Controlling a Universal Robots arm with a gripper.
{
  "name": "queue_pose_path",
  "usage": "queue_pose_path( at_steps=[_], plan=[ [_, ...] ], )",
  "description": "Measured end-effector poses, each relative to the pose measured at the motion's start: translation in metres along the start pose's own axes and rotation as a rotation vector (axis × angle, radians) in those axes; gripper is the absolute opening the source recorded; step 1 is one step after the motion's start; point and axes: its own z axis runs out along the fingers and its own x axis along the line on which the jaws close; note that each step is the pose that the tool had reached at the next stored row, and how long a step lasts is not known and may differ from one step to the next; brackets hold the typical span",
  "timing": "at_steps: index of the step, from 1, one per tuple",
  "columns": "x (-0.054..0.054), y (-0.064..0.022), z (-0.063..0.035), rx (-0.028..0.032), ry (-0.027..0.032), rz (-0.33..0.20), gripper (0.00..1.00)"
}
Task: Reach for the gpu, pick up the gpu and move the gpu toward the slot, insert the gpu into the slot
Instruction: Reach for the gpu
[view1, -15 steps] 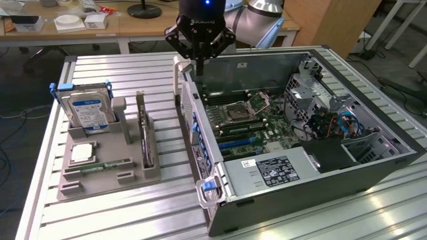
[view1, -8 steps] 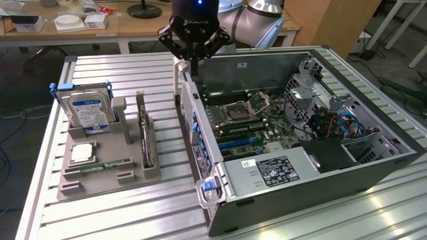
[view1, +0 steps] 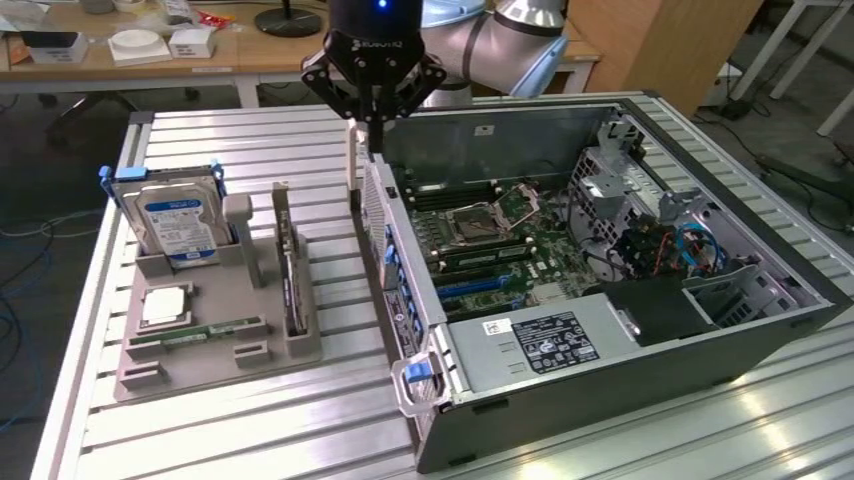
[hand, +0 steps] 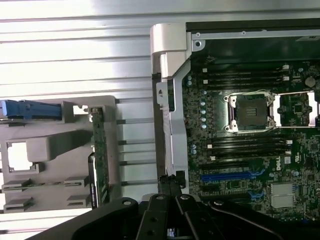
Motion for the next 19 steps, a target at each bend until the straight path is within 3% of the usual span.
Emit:
queue_pose_path(
  at_steps=[19],
  plan=[
    [0.028, -0.0021, -0.0007, 0.0, 0.0001, 0.0, 0.1]
  ],
)
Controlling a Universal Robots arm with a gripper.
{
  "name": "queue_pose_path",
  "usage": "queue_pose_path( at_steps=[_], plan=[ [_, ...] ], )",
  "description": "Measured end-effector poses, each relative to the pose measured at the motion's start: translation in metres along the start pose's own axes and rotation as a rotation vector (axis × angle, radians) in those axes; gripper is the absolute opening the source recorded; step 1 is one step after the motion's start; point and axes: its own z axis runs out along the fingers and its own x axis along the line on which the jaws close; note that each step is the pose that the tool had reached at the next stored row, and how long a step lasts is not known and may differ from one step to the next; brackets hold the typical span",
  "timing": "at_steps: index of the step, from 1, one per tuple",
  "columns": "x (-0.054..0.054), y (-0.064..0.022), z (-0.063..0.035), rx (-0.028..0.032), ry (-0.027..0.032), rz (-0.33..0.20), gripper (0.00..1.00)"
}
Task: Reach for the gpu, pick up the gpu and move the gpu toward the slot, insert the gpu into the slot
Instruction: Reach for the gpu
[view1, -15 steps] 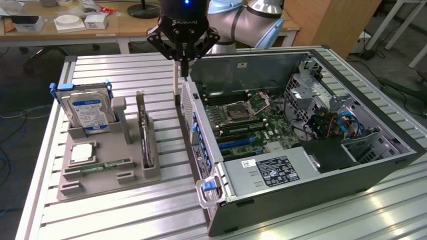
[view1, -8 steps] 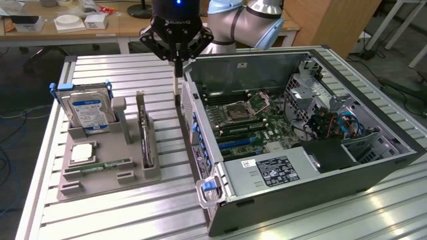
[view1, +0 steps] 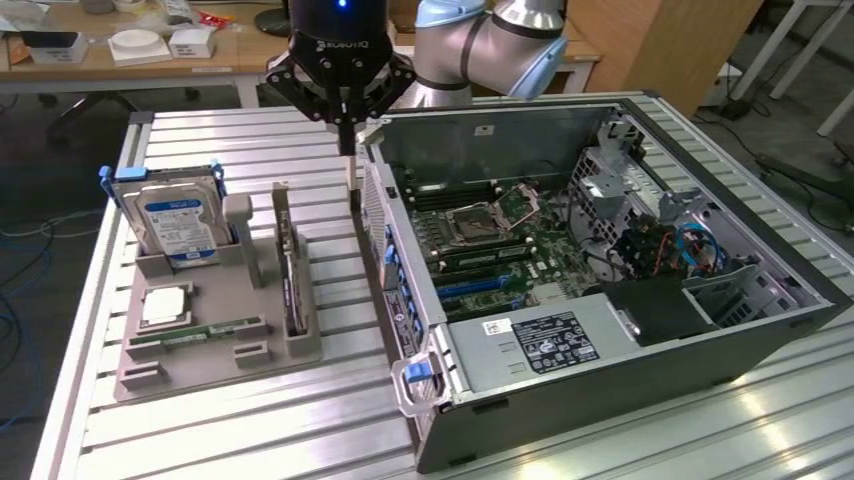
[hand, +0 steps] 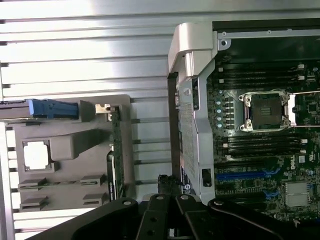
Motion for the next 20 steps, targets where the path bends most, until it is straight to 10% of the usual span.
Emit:
queue_pose_path(
  at_steps=[20],
  plan=[
    [0.021, -0.0015, -0.0005, 0.0, 0.0, 0.0, 0.1]
  ],
)
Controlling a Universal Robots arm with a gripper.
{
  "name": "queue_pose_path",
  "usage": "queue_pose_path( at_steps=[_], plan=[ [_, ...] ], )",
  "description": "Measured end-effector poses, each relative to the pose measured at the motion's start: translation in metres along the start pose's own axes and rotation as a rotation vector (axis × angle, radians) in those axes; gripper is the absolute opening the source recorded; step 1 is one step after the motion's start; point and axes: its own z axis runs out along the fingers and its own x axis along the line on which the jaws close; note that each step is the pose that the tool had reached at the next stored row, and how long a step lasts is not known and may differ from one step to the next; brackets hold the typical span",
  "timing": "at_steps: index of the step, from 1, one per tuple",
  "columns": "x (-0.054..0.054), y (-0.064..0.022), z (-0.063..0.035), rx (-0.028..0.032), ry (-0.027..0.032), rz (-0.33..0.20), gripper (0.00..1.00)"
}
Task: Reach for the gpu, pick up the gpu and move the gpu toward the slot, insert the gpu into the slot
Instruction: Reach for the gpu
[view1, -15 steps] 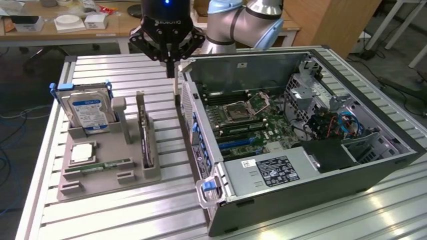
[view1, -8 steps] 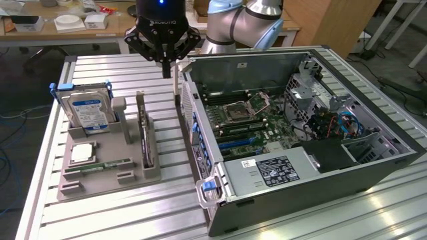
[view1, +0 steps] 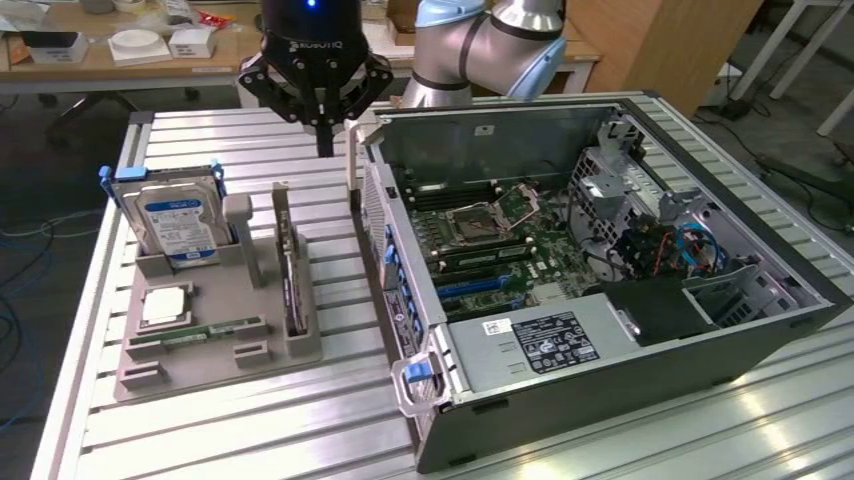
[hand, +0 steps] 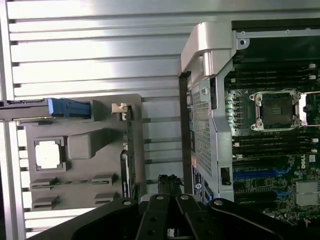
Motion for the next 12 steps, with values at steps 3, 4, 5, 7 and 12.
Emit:
queue_pose_path(
  at_steps=[3, 4, 5, 7, 12],
  plan=[
    [0.003, -0.0002, -0.0001, 0.0001, 0.0, 0.0, 0.1],
    [0.005, -0.0003, -0.0001, 0.0, -0.0001, 0.0, 0.1],
    [0.006, -0.0004, -0.0001, 0.0, -0.0001, 0.0, 0.1],
    [0.008, -0.0006, -0.0002, 0.0, -0.0001, 0.0, 0.1],
    [0.017, -0.0012, -0.0004, 0.0, 0.0, 0.0, 0.1]
  ],
)
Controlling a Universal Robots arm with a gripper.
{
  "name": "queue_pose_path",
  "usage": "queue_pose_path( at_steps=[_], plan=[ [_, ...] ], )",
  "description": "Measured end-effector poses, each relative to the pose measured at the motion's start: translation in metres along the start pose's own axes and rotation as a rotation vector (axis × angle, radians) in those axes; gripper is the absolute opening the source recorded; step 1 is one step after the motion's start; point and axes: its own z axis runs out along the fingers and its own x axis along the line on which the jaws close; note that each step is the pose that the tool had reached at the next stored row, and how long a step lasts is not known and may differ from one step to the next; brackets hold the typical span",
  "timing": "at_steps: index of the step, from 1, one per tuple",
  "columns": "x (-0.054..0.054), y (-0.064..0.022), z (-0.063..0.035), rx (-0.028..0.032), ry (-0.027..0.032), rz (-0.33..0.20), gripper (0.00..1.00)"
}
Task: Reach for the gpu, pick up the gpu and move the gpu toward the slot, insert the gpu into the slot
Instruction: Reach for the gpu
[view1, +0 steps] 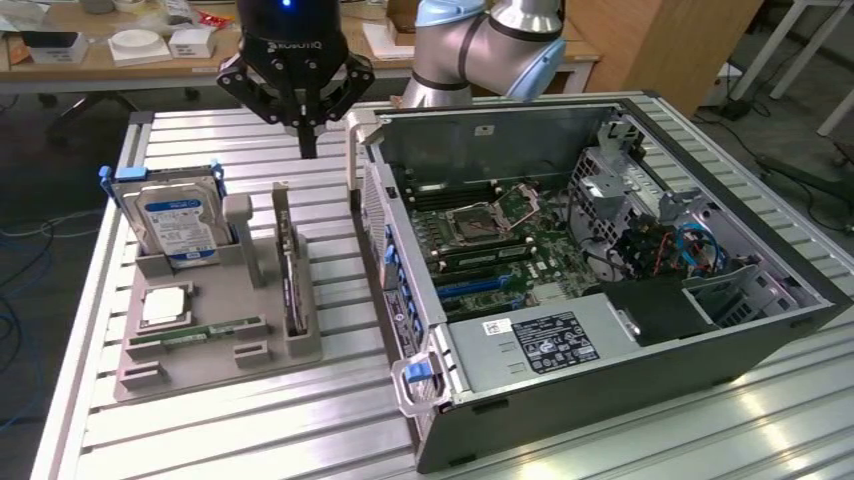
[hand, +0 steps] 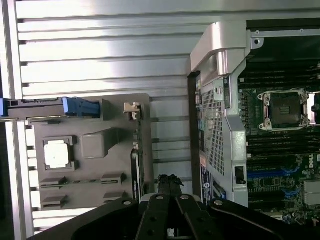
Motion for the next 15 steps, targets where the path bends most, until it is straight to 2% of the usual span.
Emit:
queue_pose_path(
  at_steps=[15],
  plan=[
    [0.026, -0.002, -0.0007, 0.0001, 0.0, 0.0, 0.1]
  ],
)
